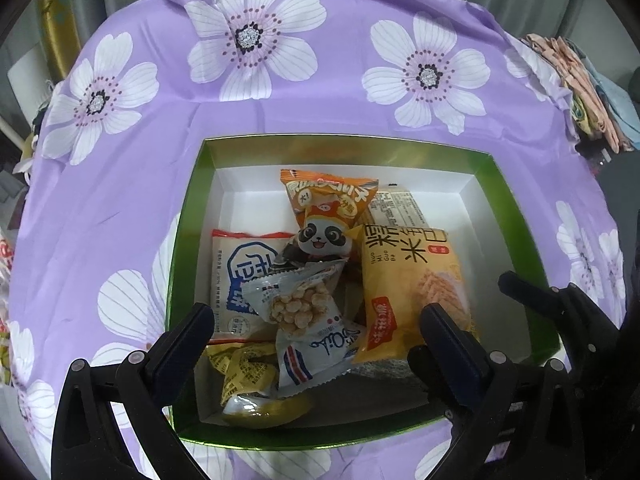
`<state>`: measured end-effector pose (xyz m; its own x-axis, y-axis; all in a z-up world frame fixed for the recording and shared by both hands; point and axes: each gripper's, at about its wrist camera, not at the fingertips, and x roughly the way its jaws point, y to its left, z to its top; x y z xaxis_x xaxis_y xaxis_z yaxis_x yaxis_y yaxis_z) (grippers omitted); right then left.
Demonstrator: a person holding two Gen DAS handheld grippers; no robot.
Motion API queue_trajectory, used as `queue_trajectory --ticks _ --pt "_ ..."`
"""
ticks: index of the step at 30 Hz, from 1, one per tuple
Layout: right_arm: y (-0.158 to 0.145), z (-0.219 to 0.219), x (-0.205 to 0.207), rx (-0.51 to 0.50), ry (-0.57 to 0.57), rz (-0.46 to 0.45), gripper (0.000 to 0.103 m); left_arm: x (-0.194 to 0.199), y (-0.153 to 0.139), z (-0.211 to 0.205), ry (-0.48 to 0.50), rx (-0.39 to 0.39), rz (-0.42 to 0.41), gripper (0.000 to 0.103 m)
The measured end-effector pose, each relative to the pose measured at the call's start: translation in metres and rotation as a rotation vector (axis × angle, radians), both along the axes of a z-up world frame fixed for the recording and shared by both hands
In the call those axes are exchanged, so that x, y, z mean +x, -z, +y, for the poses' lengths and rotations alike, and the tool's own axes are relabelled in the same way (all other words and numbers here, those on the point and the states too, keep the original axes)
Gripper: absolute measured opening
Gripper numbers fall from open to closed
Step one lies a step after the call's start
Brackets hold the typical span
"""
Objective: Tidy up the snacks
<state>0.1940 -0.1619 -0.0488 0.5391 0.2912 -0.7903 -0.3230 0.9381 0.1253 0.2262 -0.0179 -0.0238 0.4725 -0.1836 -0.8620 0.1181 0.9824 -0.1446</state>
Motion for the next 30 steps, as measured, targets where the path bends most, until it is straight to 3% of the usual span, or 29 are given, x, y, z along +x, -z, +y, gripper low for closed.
queue_trajectory --ticks 12,30 --pt "-0.013 -0.011 -0.007 0.004 0.048 -0.035 0.103 -0.009 -0.016 -0.002 -0.005 -0.034 -0.034 0.102" --pt "-0.054 -0.038 -0.038 0.006 0.132 -0.111 0.103 -0.037 -0.054 -0.003 -0.024 0.003 -0.099 0.102"
